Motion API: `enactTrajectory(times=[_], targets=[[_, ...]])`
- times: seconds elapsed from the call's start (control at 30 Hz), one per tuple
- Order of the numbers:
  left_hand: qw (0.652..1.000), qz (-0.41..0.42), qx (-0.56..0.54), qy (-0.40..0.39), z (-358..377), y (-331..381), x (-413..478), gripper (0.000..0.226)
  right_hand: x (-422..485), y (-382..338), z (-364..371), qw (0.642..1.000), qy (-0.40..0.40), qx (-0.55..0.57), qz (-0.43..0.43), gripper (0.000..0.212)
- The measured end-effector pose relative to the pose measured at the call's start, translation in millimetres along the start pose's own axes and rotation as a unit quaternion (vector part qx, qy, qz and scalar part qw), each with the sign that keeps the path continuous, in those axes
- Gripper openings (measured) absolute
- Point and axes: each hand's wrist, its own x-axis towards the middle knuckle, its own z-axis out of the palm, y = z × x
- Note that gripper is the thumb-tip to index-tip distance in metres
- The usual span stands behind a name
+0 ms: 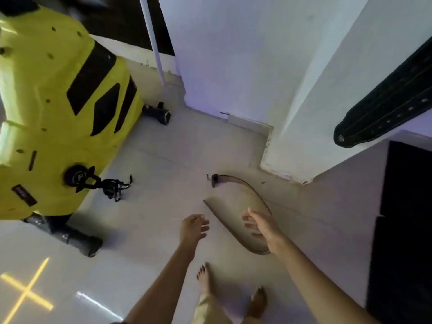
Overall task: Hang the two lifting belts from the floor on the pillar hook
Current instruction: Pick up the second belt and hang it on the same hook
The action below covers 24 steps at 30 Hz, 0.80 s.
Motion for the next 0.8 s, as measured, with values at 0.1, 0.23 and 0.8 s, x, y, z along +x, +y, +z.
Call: enactTrajectory(times=[0.1,0.23,0.8], targets=[[0.999,-0.019,0.025,-0.029,9,-8,52,0.012,47,8,13,1.0,0.026,0.012,0.003,0.02],[0.997,-0.015,0.017,-0.077,62,-14,145,0.015,154,23,1,0.994,0.1,-0.006,-0.036,0.021],[0.981,-0.093,-0.138,-0.101,296,-136,555,0.018,554,168,-41,0.931,0.105,-0.315,-0.153,0.046]])
